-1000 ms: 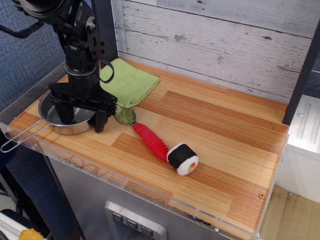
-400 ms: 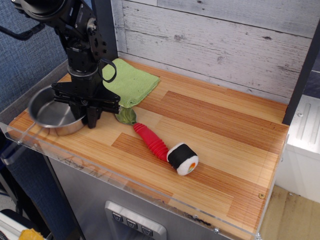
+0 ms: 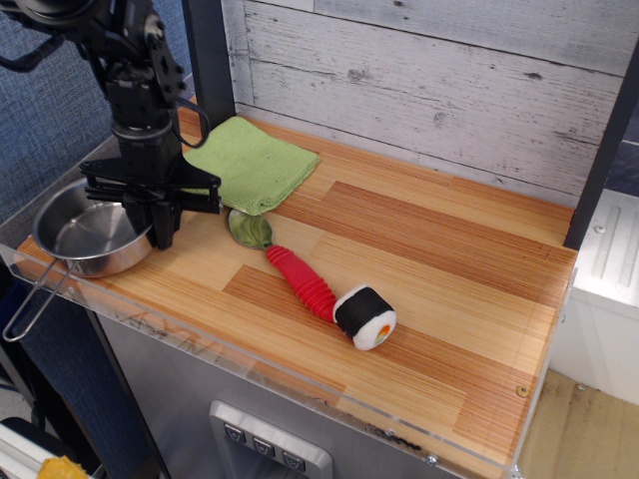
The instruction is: PICK UP THE VESSEL PUT ON THE ANOTHER SIDE OF THE TABLE
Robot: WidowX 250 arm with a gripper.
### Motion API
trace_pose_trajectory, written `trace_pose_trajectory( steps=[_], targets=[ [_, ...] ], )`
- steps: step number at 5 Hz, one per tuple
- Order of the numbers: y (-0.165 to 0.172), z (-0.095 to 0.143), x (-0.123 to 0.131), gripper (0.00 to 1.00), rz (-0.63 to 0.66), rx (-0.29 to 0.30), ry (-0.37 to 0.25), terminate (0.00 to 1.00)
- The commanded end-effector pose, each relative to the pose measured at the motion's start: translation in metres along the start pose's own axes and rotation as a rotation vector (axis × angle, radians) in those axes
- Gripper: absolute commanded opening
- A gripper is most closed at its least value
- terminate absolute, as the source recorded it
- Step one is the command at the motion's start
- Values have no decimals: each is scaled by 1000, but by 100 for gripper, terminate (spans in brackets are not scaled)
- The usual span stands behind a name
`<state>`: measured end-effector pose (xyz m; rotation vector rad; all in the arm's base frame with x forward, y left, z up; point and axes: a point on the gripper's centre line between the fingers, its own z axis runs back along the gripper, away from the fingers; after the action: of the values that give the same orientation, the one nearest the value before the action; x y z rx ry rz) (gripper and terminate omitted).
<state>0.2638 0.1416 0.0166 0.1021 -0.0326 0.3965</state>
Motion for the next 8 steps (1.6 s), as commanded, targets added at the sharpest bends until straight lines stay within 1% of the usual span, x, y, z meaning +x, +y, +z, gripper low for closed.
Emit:
trace_pose_trajectory(
  steps=[1, 2, 3, 5, 6, 7, 8],
  targets=[
    [12, 51, 22, 0, 97, 17, -118, 0],
    [2, 64, 26, 0, 122, -3, -117, 0],
    [-21, 82, 28, 0, 105, -30, -127, 0],
    [-84, 113, 37, 0, 48, -94, -124, 0],
    [-108, 112, 40, 0, 11, -69, -115, 0],
    [-134, 106, 41, 0, -31, -77, -85, 0],
    [-162, 97, 44, 0, -75, -72, -69, 0]
  ],
)
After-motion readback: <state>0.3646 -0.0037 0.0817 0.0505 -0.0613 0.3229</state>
